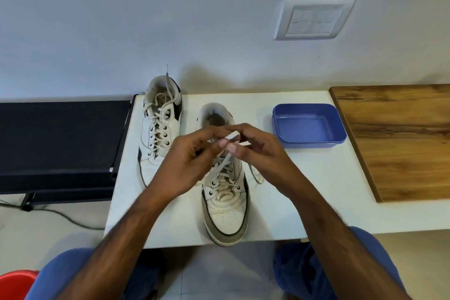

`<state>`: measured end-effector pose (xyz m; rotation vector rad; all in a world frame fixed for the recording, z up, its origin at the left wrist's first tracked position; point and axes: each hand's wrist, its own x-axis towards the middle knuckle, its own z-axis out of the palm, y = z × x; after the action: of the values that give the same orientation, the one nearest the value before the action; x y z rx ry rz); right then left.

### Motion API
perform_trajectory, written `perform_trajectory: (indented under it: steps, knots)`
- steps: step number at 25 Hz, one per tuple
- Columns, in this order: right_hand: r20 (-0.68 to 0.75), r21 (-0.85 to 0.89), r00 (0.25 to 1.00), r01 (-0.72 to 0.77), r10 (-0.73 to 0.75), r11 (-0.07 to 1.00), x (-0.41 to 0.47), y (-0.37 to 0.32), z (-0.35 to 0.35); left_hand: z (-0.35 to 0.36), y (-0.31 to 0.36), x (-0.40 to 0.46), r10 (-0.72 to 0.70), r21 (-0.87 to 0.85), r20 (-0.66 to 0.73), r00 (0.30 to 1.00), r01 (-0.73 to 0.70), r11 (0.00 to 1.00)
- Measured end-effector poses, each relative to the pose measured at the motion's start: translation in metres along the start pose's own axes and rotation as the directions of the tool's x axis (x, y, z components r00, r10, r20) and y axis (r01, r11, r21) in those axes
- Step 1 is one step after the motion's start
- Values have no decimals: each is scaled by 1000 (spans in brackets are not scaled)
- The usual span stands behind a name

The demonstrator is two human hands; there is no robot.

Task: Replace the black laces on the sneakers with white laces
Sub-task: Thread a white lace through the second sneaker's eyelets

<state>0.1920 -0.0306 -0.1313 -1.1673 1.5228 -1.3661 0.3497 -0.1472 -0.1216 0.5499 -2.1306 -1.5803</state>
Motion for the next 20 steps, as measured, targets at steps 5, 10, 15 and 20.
perform_trajectory:
  steps: [5, 10, 15, 20]
  knots:
    - [-89, 104, 995, -25, 35, 994, -2, -2, -11, -8, -3, -3, 0, 54, -97, 995, 5, 999]
    - [-187, 265, 971, -97, 150, 959, -5, 11, -38, -34, -25, -6, -67, 321, -227, 972, 140, 937]
    - [-115, 703, 963, -94, 243, 705, -4, 6, -41, -38, -30, -8, -114, 525, -210, 971, 210, 825]
    - [-134, 788, 973, -11, 189, 616, -3, 2, -40, -37, -27, -10, -108, 497, 59, 992, 65, 865]
